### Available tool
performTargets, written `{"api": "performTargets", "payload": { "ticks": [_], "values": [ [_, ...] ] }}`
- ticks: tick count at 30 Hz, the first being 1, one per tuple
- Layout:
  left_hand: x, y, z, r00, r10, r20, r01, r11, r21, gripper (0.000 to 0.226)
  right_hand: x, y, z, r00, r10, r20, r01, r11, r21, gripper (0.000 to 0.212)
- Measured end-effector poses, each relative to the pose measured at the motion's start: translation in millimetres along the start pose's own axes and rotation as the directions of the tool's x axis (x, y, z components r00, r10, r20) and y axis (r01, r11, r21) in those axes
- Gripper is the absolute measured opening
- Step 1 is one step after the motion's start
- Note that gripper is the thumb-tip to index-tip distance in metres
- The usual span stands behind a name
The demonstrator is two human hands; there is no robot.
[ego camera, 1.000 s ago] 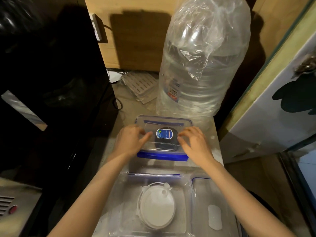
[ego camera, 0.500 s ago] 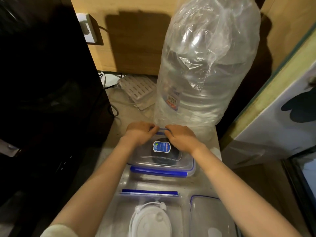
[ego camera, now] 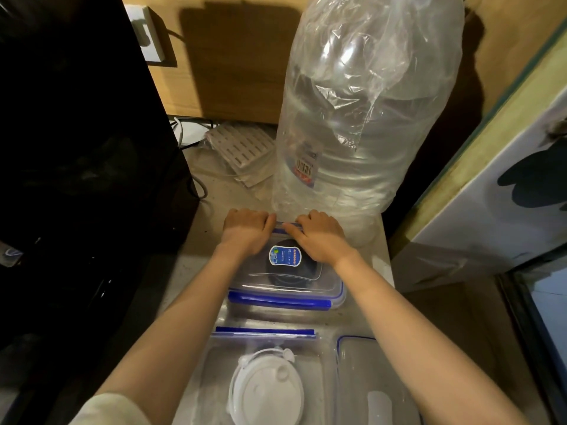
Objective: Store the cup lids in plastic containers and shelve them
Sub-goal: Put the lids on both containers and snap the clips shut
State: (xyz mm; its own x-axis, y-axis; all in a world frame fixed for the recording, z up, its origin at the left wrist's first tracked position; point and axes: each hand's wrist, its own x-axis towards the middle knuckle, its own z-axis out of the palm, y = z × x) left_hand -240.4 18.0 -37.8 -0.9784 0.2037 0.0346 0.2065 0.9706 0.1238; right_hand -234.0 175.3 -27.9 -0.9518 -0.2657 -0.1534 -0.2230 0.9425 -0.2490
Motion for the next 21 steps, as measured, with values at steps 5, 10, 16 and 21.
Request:
{"api": "performTargets", "payload": {
  "ticks": [5, 10, 16, 21],
  "values": [
    [-0.2, -3.4, 2.5, 0.998, -0.05, -0.028, 0.047, 0.993, -0.104, 0.039, -1.2, 1.2, 8.6, 0.997, -0.026, -0.069, 0.026, 1.0, 0.0, 0.053],
    [-3.0, -5.4, 5.0, 0.971, 0.037, -0.237, -0.066, 0.991, -0.116, 0.057, -3.5, 2.7, 13.0, 0.981, -0.077, -0.175, 0.071, 0.997, -0.039, 0.047],
    [-3.4, -4.0, 3.2, 0.975, 0.029, -0.221, -0.042, 0.998, -0.055, 0.054, -3.9, 2.4, 11.9, 0.965, -0.102, -0.24, 0.126, 0.988, 0.086, 0.039],
    [-6.2, -1.0, 0.8, 0.986, 0.006, -0.169, -0.026, 0.993, -0.115, 0.058, -7.7, -1.0, 13.6, 0.957, -0.09, -0.276, 0.106, 0.993, 0.044, 0.04]
  ]
}}
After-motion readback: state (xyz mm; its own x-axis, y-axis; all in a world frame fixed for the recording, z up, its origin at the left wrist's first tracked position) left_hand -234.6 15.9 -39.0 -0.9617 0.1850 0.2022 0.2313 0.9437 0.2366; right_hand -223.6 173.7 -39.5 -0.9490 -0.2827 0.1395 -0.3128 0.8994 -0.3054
